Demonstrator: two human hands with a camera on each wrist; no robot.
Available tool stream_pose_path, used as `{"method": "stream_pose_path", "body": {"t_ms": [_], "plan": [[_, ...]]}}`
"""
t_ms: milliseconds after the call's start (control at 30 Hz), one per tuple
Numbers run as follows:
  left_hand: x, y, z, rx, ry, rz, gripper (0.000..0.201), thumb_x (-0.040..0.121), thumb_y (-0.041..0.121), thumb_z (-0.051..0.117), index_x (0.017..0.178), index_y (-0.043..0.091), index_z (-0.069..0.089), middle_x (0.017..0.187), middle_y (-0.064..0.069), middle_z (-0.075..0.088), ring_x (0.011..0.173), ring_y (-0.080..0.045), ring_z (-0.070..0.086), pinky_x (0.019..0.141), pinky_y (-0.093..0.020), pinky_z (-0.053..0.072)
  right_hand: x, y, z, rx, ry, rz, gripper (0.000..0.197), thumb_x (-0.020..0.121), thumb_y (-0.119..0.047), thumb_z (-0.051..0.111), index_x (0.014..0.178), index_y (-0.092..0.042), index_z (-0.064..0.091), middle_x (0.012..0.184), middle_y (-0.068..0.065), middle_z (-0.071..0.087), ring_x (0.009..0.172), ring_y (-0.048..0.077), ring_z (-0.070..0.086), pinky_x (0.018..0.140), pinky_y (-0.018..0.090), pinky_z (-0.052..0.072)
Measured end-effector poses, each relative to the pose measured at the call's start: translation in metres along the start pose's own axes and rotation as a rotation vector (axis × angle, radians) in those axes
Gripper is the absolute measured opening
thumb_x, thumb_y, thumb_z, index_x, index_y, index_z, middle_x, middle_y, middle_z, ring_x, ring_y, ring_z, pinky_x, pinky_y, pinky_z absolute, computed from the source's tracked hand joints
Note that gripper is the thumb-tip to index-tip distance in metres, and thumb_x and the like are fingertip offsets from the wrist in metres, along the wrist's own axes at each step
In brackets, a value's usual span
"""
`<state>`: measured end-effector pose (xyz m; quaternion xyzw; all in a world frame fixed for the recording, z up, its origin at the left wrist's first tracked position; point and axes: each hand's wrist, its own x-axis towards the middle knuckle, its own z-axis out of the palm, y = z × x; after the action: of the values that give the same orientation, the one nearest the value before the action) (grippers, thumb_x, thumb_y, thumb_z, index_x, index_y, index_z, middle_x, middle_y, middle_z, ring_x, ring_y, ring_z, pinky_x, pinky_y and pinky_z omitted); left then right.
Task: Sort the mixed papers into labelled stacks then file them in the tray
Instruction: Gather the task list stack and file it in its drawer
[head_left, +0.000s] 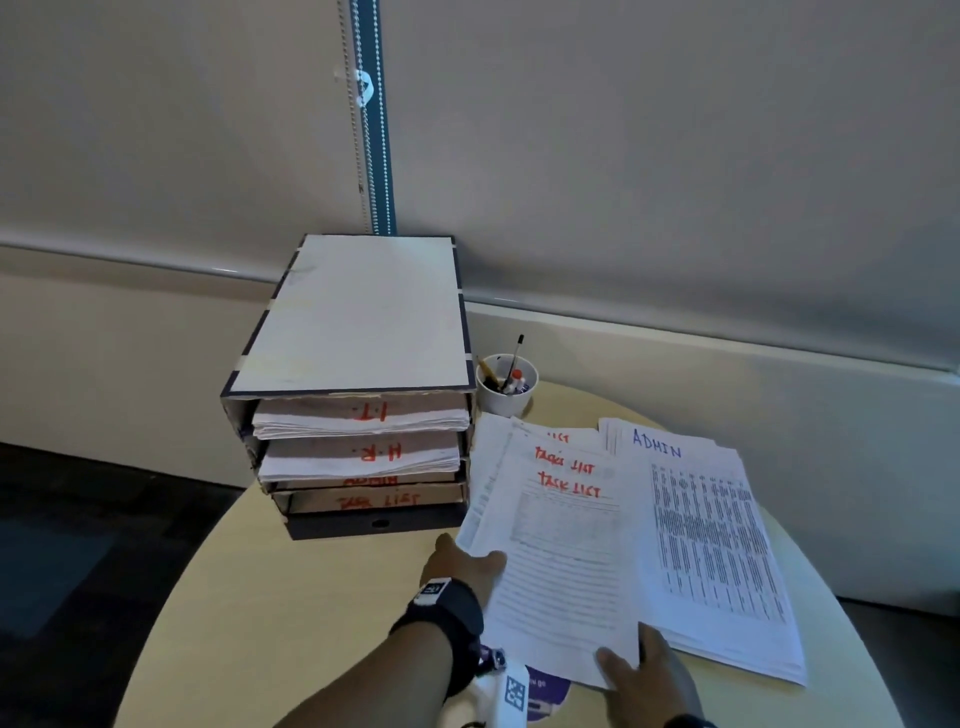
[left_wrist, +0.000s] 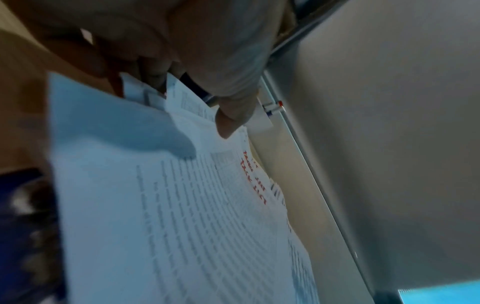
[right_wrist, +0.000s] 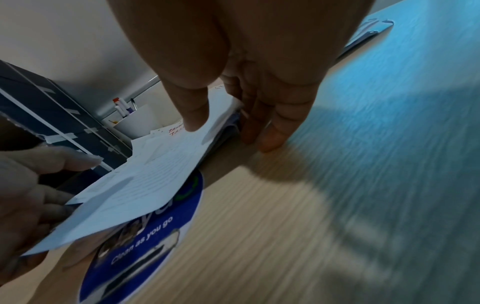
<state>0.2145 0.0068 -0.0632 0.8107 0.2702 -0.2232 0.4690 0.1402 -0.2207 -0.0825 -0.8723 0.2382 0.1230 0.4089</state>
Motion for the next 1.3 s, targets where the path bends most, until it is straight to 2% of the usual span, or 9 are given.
{"method": "stream_pose_path", "body": {"t_ms": [200, 333, 467, 633, 767, 900, 1100, 1233, 1300], "plan": [[0.017, 0.003, -0.009, -0.125, -0.099, -0.057, 0.040, 0.077, 0.038, 0.067, 0.108, 0.013, 0.063, 0.086, -0.002, 0.067, 0.077, -0.023, 0.066, 0.076, -0.032, 0.055, -0.001, 0.004, -0.001, 0.083, 0.000, -0.013, 0.049, 0.081, -0.012, 0.076, 0.128, -0.012, 0.062, 0.102, 0.002, 0.066, 0.092, 0.018, 0.061, 0.081, 0.019, 0.038], [0.018, 0.008, 0.001, 0.034, -0.030, -0.019, 0.053, 0.073, 0.040, 0.062, 0.124, 0.026, 0.057, 0.118, -0.006, 0.060, 0.094, -0.028, 0.063, 0.087, -0.036, 0.055, -0.002, 0.003, -0.004, 0.092, -0.032, -0.021, 0.049, 0.083, -0.012, 0.074, 0.130, -0.013, 0.060, 0.102, 0.001, 0.066, 0.092, 0.016, 0.061, 0.078, 0.020, 0.039], [0.017, 0.021, 0.018, -0.105, 0.035, -0.010, 0.066, 0.081, 0.025, 0.066, 0.139, 0.013, 0.037, 0.132, -0.013, 0.055, 0.108, -0.033, 0.059, 0.085, -0.032, 0.049, -0.005, 0.005, -0.005, 0.072, -0.044, -0.039, 0.044, 0.084, -0.017, 0.074, 0.126, -0.017, 0.062, 0.103, -0.004, 0.068, 0.090, 0.010, 0.061, 0.070, 0.014, 0.041], [0.025, 0.011, 0.018, -0.190, 0.011, -0.095, 0.055, 0.084, 0.027, 0.065, 0.133, 0.007, 0.047, 0.105, -0.007, 0.062, 0.079, -0.023, 0.058, 0.079, -0.030, 0.046, -0.007, 0.001, -0.007, 0.072, -0.048, -0.034, 0.040, 0.087, -0.017, 0.072, 0.125, -0.018, 0.059, 0.099, -0.005, 0.064, 0.084, 0.004, 0.056, 0.061, 0.001, 0.033], [0.029, 0.004, 0.016, -0.108, -0.024, 0.025, 0.042, 0.089, 0.022, 0.057, 0.130, 0.013, 0.056, 0.116, -0.008, 0.065, 0.089, -0.027, 0.060, 0.081, -0.028, 0.046, -0.005, 0.005, -0.006, 0.054, -0.051, -0.042, 0.038, 0.088, -0.019, 0.071, 0.124, -0.017, 0.059, 0.102, -0.004, 0.063, 0.090, 0.011, 0.057, 0.071, 0.017, 0.038], [0.013, 0.005, 0.015, -0.020, 0.034, 0.212, 0.035, 0.095, 0.015, 0.050, 0.129, 0.020, 0.057, 0.124, -0.003, 0.065, 0.092, -0.023, 0.059, 0.079, -0.023, 0.045, -0.001, 0.005, -0.010, 0.068, -0.076, -0.012, 0.032, 0.088, -0.026, 0.072, 0.117, -0.022, 0.058, 0.102, -0.006, 0.065, 0.090, 0.010, 0.059, 0.067, 0.014, 0.039], [-0.052, -0.019, -0.010, 0.004, 0.118, 0.380, 0.016, 0.097, 0.019, 0.046, 0.102, 0.027, 0.060, 0.092, 0.006, 0.067, 0.079, -0.011, 0.061, 0.065, -0.021, 0.046, -0.016, 0.021, -0.018, 0.134, 0.153, 0.032, 0.051, 0.074, -0.023, 0.084, 0.118, -0.010, 0.060, 0.087, 0.005, 0.071, 0.078, 0.020, 0.067, 0.078, 0.026, 0.046], [-0.097, -0.050, -0.052, 0.209, 0.127, 0.484, 0.009, 0.098, 0.026, 0.047, 0.102, 0.029, 0.055, 0.082, 0.007, 0.064, 0.071, -0.012, 0.058, 0.056, -0.021, 0.040, -0.055, 0.026, -0.034, -0.042, 0.409, -0.338, 0.069, 0.064, -0.046, 0.083, 0.120, -0.008, 0.067, 0.100, 0.007, 0.066, 0.078, 0.021, 0.065, 0.079, 0.007, 0.046], [-0.122, -0.062, -0.077, 0.376, 0.092, 0.547, 0.008, 0.100, 0.032, 0.044, 0.094, 0.029, 0.048, 0.079, 0.003, 0.060, 0.069, -0.017, 0.055, 0.058, -0.028, 0.038, -0.084, 0.014, -0.042, -0.189, 0.459, -0.711, 0.075, 0.072, -0.064, 0.066, 0.123, -0.009, 0.066, 0.115, 0.012, 0.063, 0.102, 0.026, 0.062, 0.093, 0.025, 0.047]]}}
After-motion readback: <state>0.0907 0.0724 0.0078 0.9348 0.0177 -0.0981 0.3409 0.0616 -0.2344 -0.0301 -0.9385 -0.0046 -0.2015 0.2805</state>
